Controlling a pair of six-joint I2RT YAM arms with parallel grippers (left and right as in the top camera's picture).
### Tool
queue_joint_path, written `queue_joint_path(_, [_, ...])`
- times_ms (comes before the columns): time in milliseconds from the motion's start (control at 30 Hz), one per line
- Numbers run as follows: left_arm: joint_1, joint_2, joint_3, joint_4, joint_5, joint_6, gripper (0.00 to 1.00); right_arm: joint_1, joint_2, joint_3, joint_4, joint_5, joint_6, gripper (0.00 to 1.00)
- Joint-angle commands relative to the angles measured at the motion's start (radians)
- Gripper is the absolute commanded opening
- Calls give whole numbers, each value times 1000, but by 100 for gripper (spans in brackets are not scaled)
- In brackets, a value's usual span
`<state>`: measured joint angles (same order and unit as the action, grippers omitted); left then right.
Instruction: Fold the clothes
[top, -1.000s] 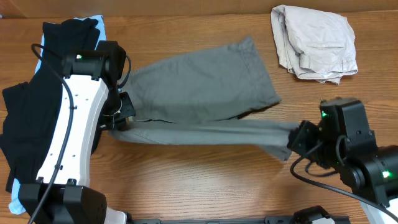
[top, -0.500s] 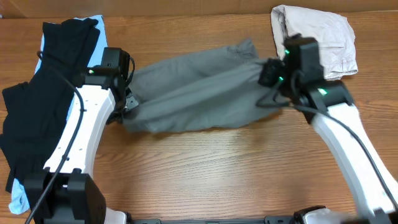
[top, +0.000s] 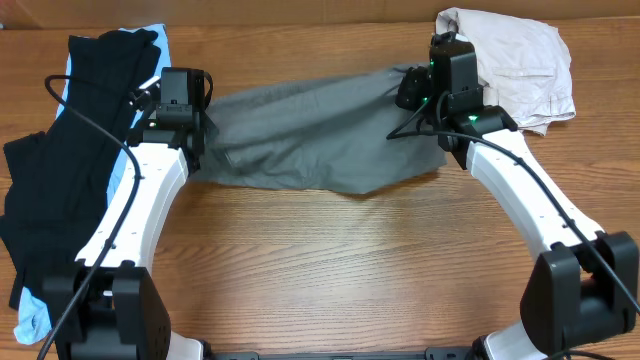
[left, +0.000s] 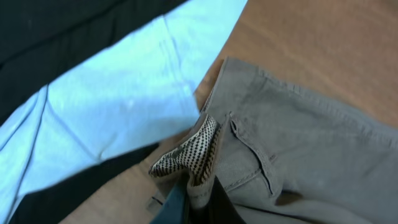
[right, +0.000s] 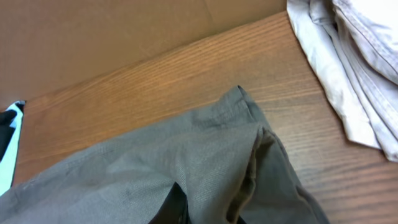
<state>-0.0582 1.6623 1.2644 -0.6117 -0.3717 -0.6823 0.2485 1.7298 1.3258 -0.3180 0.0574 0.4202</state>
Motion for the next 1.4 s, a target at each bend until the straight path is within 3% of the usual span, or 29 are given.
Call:
queue_joint_path(0, [13,34,-2,52,-89,-13,7,-15,39,20,32,30,-10,4])
queue_joint_path(167, [13,95,-2,183,-93,-13,20,-15,115,20,117,27,-10,4])
queue_joint_path(233, [13,125,-2,263,-106,-12,41,-15,140,20,179,27,-9,5])
queue_joint_path(267, [13,141,-2,315,-111,1,55,-15,155,20,219,27,-10,18])
queue_joint_path(333, [13,171,-2,438,-108,69,96,-15,183,20,309,27,-9,98])
queue_joint_path(367, [13,183,-1,501,-97,110,100,-15,191,20,340,27,-9,100])
queue_joint_path(433, [13,189,3,587,-44,190,100,-15,191,21,363,27,-10,100])
queue_joint_path(500, [13,183,35,564,11,230,100,-15,170,27,335,27,-10,100])
queue_joint_path(800, [13,171,263,-24,188,306,100,-9,47,44,-15,-57,-14,100])
queue_joint_path(1000, [15,175,268,-194,190,340,100,26,80,27,-190,-146,-122,100])
queue_joint_path(1100, [15,187,266,-184,193,376,100,39,116,20,-263,-149,-140,89])
queue_joint_path(1167, [15,195,266,-167,208,391,100,40,160,20,-321,-162,-140,72])
queue_joint_path(1367, [7,197,266,-176,217,391,100,40,261,19,-405,-195,-134,57])
